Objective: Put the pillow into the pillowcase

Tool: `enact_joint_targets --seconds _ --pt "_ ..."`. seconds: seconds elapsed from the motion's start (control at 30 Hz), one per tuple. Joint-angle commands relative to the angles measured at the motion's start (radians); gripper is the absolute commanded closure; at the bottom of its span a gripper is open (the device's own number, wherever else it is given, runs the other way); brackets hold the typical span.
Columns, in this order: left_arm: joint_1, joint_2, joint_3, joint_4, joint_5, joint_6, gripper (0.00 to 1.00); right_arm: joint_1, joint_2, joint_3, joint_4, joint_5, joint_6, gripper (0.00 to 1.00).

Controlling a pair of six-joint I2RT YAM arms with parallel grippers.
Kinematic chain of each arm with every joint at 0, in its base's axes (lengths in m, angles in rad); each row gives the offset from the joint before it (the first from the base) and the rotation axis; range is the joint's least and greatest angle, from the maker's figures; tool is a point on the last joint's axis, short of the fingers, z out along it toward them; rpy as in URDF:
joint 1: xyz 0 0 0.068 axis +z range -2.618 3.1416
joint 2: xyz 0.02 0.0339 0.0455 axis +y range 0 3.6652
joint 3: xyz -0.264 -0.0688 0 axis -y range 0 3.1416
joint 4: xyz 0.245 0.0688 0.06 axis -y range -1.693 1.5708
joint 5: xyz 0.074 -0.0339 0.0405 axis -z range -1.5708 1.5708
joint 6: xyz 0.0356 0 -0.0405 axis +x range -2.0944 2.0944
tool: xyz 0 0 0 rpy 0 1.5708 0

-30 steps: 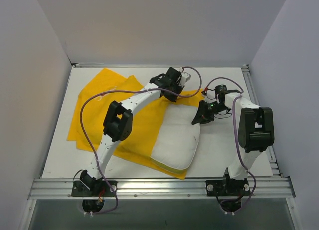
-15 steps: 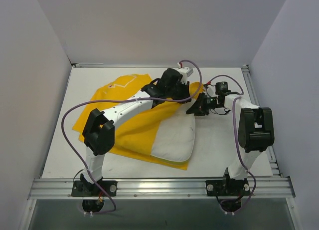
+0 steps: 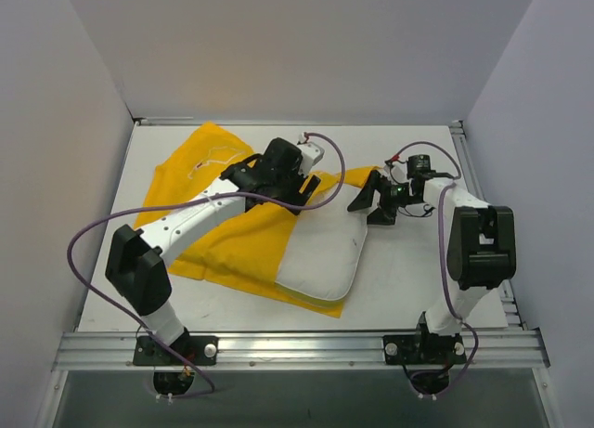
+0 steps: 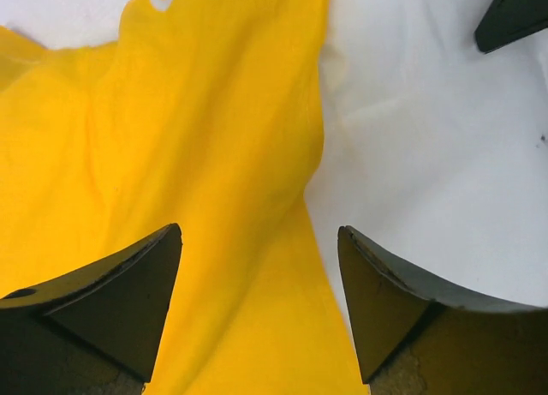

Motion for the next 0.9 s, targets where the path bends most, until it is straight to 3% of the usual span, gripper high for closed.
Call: enact_joint_targets --seconds 0.0,0.1,0.23,0.33,0.37,0.4,0.43,0.47,0.53,0.57,0.6,0.63,0.67,0.73,0.87 --pt "-0.011 -0.055 -0.069 -0.062 -0.016 0.09 0.18 0.009 -0.132 -0.041 -0.153 0.019 -0.045 0.23" --pt "-0.009 0.0 -0.065 -0.068 -0.021 0.115 0.18 0.044 -0.145 -0.069 -0.233 0.039 -0.12 0.23" --pt "-0.006 0.095 -0.017 -0.07 -0.021 0.182 0.25 0.095 -0.109 -0.093 -0.248 0.032 -0.156 0.24" --pt "-0.001 0.151 0.03 -0.102 0.072 0.222 0.47 0.121 -0.057 -0.086 -0.247 0.018 -0.171 0.27" --pt "-0.001 0.161 0.043 -0.122 0.12 0.226 0.71 0.124 -0.022 -0.081 -0.244 -0.002 -0.17 0.4" --pt "-0.001 0.162 0.058 -0.131 0.172 0.227 0.86 0.125 -0.007 -0.063 -0.237 -0.022 -0.153 0.51" --pt "-0.001 0.162 0.092 -0.137 0.309 0.229 0.95 0.125 0.007 -0.055 -0.213 -0.067 -0.136 0.64" --pt "-0.005 0.152 0.119 -0.142 0.386 0.223 1.0 0.124 0.012 -0.047 -0.187 -0.088 -0.113 0.84" --pt "-0.03 0.149 0.184 -0.148 0.569 0.193 1.0 0.119 0.0 -0.055 -0.015 -0.146 0.054 0.96" --pt "-0.043 0.167 0.292 -0.162 0.706 0.177 1.0 0.119 -0.031 -0.07 0.079 -0.187 0.156 1.0" --pt "-0.055 0.186 0.349 -0.171 0.794 0.14 1.0 0.122 -0.051 -0.086 0.177 -0.201 0.248 1.0" --pt "-0.072 0.209 0.423 -0.183 0.856 0.117 1.0 0.124 -0.071 -0.104 0.417 -0.207 0.462 1.0" --pt "-0.075 0.249 0.511 -0.197 0.945 0.1 1.0 0.127 -0.107 -0.151 0.53 -0.2 0.558 1.0" --pt "-0.071 0.266 0.544 -0.197 0.971 0.109 1.0 0.136 -0.128 -0.178 0.757 -0.194 0.757 1.0" --pt "0.038 0.319 0.523 -0.203 0.997 0.104 1.0 0.138 -0.158 -0.202 0.806 -0.16 0.751 1.0"
